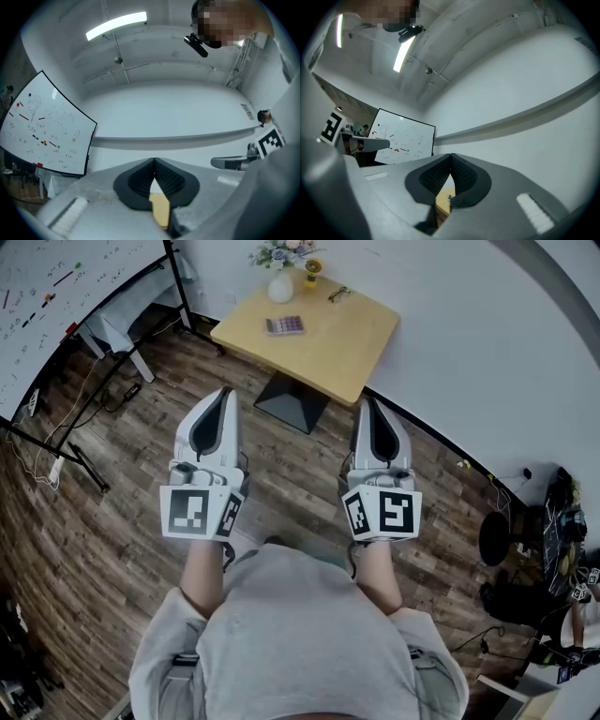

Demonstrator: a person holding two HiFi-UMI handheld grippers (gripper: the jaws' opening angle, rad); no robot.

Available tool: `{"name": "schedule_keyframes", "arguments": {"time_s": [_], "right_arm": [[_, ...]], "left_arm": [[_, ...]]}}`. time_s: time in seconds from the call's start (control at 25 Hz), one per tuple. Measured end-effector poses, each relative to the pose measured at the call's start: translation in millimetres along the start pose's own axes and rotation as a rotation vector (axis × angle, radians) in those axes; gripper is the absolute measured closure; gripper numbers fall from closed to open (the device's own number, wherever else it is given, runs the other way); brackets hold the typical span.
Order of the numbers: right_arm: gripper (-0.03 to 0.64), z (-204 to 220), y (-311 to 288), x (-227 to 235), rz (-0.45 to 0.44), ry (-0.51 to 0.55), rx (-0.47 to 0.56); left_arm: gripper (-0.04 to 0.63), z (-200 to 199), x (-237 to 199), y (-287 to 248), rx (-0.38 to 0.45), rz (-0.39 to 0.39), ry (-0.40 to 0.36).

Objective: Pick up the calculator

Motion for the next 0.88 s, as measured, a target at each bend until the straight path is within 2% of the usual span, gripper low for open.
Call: {"name": "schedule_keyframes", "arguments": {"time_s": [0.44, 0.88], "right_arm": [[0.614, 17, -21, 0, 0.033, 0.016, -0.034], [0.614, 25, -78, 12, 0.0, 0.007, -0.02]], "left_arm": [[0.591, 21, -20, -16, -0.019, 0.025, 0.037], [0.591, 25, -46, -56, -0.009, -0.012, 0.002]]}}
Point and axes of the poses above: the fingertips, and each gripper's own axes: y backward along the fingers, x to its right, z out of its underside, the point moved 1 cm from there along y, backward along the fingers, and after that the axes turned 5 degrees about z, right-handed, at the moved point
